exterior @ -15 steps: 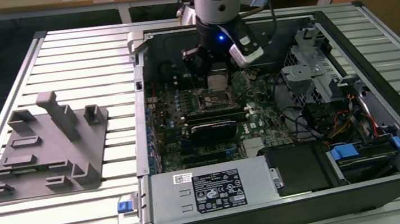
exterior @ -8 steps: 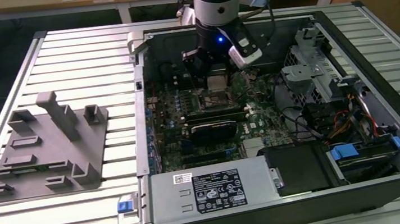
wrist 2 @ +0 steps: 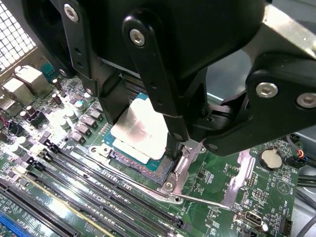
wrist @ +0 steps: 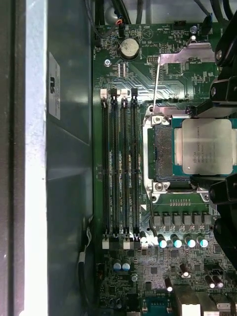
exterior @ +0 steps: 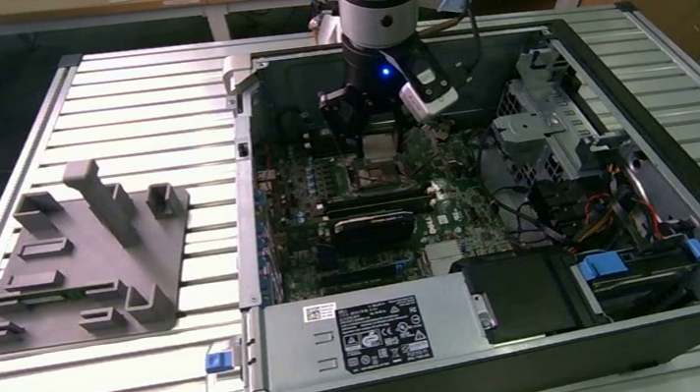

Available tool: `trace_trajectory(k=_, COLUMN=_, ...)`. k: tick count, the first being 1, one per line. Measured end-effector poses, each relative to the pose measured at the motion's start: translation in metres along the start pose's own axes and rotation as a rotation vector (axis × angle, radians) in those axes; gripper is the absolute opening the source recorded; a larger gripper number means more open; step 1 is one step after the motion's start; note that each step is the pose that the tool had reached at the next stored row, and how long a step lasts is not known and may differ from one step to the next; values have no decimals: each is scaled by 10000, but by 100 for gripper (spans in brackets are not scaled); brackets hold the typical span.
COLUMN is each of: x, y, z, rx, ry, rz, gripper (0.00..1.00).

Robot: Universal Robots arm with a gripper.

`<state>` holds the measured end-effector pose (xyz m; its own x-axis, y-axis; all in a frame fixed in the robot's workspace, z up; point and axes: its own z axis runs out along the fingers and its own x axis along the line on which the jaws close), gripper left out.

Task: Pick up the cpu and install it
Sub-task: 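Place the cpu into insertion slot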

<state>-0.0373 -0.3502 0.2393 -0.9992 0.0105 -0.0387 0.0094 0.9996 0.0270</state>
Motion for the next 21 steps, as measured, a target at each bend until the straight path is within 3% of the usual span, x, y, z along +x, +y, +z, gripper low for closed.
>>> trace_trajectory(k=11, x=0, y=0, z=1, rx=2, ry=-2, rz=70, gripper=55)
trace_trajectory(k=21, x=0, y=0, z=1, rx=47, ry=-33, rz=1223, gripper=55)
